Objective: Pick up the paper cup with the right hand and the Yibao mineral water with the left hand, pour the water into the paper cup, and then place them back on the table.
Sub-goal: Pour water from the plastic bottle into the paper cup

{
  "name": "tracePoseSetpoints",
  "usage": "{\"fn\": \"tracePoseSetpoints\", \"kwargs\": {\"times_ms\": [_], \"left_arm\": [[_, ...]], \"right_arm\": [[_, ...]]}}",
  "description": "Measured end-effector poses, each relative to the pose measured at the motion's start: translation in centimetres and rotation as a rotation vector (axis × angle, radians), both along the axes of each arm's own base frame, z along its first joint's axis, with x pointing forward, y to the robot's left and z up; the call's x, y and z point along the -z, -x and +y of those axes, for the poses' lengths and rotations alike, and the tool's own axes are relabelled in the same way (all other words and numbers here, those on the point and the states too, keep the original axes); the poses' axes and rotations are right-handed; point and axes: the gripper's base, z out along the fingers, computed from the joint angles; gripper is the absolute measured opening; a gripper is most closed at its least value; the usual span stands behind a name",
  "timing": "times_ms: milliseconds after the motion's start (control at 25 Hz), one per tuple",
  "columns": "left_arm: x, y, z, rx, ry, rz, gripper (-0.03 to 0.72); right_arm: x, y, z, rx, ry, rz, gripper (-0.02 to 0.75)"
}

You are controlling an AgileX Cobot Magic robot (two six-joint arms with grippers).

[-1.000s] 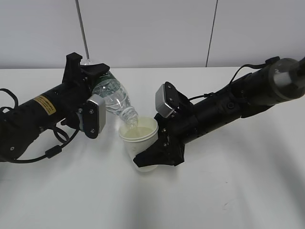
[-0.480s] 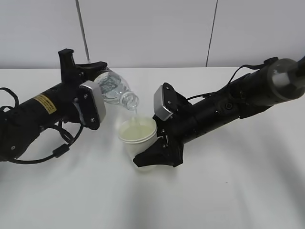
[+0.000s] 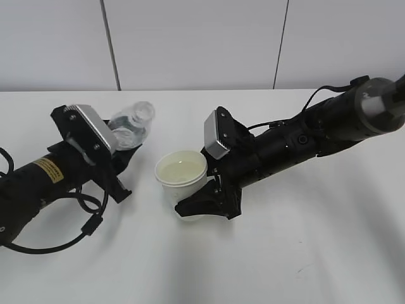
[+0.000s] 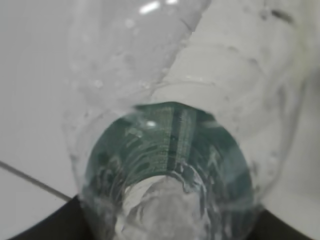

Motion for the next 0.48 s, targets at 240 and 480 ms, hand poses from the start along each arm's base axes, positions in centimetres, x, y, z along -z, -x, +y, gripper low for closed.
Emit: {"fn": "tracePoseSetpoints", "kwargs": {"times_ms": [240, 480], "left_arm": [[0.0, -0.2, 0.3, -0.093, 0.320, 0.192, 0.344], [0.0, -0.1, 0.3, -0.108, 0.429, 0.262, 0.343]], "right_arm": [[0.1, -0.4, 0.0, 0.051, 0.000, -0.005, 0.505], [-0.1, -1.1, -0.7, 0.117, -0.025, 0.003, 0.465]]}}
